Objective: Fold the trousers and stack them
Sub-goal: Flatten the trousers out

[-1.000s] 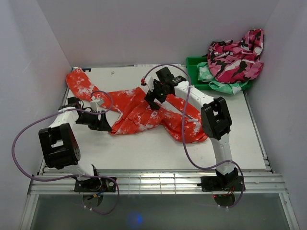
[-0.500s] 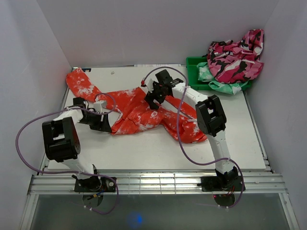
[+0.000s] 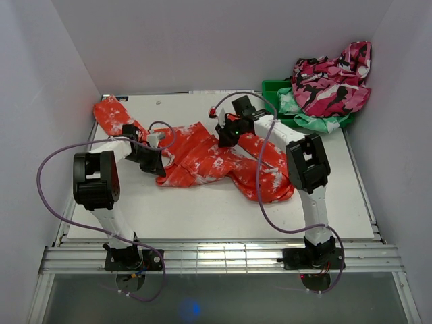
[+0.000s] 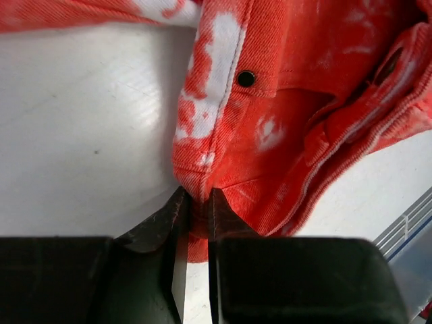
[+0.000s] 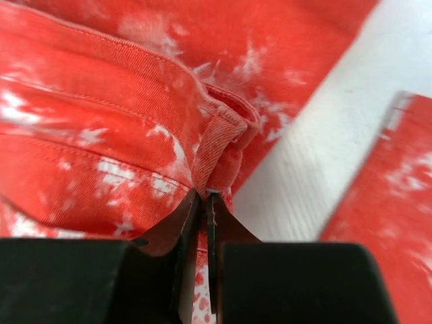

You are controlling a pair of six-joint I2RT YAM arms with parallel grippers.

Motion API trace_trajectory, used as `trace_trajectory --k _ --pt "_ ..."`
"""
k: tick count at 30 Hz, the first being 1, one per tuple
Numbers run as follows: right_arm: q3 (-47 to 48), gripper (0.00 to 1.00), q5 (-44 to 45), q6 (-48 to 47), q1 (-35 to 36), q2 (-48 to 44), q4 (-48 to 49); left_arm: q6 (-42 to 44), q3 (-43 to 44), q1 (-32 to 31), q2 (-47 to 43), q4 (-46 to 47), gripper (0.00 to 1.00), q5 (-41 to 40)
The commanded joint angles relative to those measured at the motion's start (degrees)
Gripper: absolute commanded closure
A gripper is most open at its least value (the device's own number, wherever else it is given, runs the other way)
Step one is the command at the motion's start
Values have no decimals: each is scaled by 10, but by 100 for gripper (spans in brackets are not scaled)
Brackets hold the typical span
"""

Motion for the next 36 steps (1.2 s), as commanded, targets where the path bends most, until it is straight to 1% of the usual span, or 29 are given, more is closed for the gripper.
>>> trace_trajectory --k 1,3,6,7,9,10,11,13,14,15,16,17,18,19,20,21,22,23,24,25,27,28,30,31,32,33,34,35,36 --pt "-4 92 -51 27 -40 -87 12 -26 67 -1 -16 -2 100 -17" --pt "-5 92 -59 41 -66 -106 18 -42 95 -1 -24 -13 100 -17" --pt "-3 92 -81 66 -103 -161 26 -61 167 -1 -30 -30 100 -4" --pt "-3 92 -90 89 -112 -172 37 -76 214 -1 -30 -33 100 6" --pt "-9 92 -98 116 -143 -211 57 -93 274 -5 -11 -45 100 13" --pt "-16 92 -100 142 -166 -225 80 -106 353 -15 21 -51 100 14" --pt "-20 92 -100 156 -177 -239 92 -110 403 -18 43 -61 100 14" --pt "-28 92 -99 190 -203 -280 124 -122 519 -59 99 -99 100 11" --pt "-37 92 -101 202 -232 -295 134 -126 659 -73 167 -115 100 13" --pt "-40 92 -102 214 -248 -323 143 -130 737 -87 204 -136 100 10" --pt "-44 92 -103 224 -262 -338 151 -137 811 -117 238 -138 100 3" --pt "-45 92 -104 244 -292 -353 166 -144 901 -133 263 -129 100 -16" --pt "-53 92 -107 253 -318 -386 173 -143 895 -151 267 -71 100 -26" --pt "-59 92 -115 260 -333 -403 180 -142 862 -184 247 -27 100 -37" --pt "-63 92 -117 270 -358 -420 190 -150 811 -198 218 30 100 -41" --pt "-73 92 -119 271 -368 -454 195 -160 703 -210 158 145 100 -37" --pt "-81 92 -123 271 -373 -472 199 -174 665 -227 135 192 100 -35" --pt "-90 92 -123 267 -376 -490 203 -186 643 -232 120 229 100 -34" --pt "-102 92 -123 263 -376 -527 218 -233 635 -232 111 265 100 -33" --pt "-130 92 -128 266 -376 -543 231 -252 647 -229 104 270 100 -32" --pt "-153 92 -136 292 -372 -577 262 -273 664 -223 94 267 100 -18" --pt "-168 92 -143 309 -366 -583 279 -274 651 -212 68 270 100 -16" --pt "-178 92 -137 312 -321 -591 280 -277 608 -193 30 286 100 -24" --pt "-186 92 -128 311 -304 -590 280 -275 558 -168 10 287 100 -38" --pt "-203 92 -125 308 -249 -587 279 -278 530 -151 -31 294 100 -39" --pt "-211 92 -118 304 -222 -582 280 -283 499 -129 -54 301 100 -38" --pt "-220 92 -108 299 -196 -578 277 -297 468 -81 -74 305 100 -37" --pt "-234 92 -102 279 -138 -572 275 -302 409 -56 -111 309 100 -33" --pt "-241 92 -93 271 -107 -558 273 -301 384 -33 -126 305 100 -29"
